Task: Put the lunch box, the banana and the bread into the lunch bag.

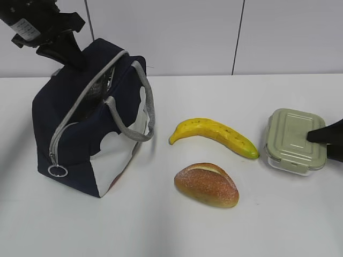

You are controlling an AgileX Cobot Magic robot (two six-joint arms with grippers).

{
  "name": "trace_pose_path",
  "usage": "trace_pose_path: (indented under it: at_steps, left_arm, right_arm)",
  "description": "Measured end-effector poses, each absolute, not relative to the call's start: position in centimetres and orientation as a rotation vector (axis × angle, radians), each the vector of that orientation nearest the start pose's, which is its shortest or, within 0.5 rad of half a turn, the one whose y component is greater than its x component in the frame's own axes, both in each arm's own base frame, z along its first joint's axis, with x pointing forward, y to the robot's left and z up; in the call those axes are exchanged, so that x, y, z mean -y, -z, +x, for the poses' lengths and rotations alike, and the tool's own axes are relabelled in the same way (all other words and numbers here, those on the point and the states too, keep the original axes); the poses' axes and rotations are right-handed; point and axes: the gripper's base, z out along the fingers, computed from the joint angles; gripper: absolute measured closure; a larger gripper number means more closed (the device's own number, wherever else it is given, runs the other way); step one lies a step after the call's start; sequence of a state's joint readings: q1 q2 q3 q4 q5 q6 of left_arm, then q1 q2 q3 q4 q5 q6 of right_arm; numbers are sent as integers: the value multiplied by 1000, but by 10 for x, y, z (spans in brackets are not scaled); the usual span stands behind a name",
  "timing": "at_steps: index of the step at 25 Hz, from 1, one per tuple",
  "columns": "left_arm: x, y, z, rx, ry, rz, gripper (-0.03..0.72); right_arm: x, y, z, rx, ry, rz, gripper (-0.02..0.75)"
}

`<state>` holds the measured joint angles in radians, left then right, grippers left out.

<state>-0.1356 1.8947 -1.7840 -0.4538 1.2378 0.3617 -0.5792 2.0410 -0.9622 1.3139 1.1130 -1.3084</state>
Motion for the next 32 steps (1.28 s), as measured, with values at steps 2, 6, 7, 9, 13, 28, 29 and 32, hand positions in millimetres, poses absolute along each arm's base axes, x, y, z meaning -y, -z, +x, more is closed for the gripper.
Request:
trace_pose_path:
  at_steps: [2, 6, 7, 9, 13, 28, 29, 32]
  left_arm:
    - [92, -317, 397, -2673, 577, 562, 690]
    - [94, -317, 397, -2667, 603, 555, 690]
    - [94, -318, 396, -2665, 611, 553, 690]
    - [95, -318, 396, -2663, 626, 545, 690]
    - [96, -318, 396, -2663, 643, 532, 690]
    - [97, -319, 396, -2692, 681, 423, 690]
    - [97, -319, 396, -2691, 688, 419, 690]
    - [99, -320, 396, -2684, 719, 411, 690]
  right_arm:
    - [111, -126, 314, -2327, -1174, 284, 356]
    - [111, -150, 316, -2298, -1151, 296, 356]
    - [109, -156, 317, -2292, -1145, 287, 356]
    - [101, -169, 320, -2288, -1143, 268, 356]
    - [73, -199, 333, -2296, -1177, 208, 356]
    - [-67, -308, 369, -2287, -1423, -103, 357]
    - [-74, -312, 369, -2288, -1440, -118, 357]
    - [-93, -321, 366, -2296, -1472, -162, 357]
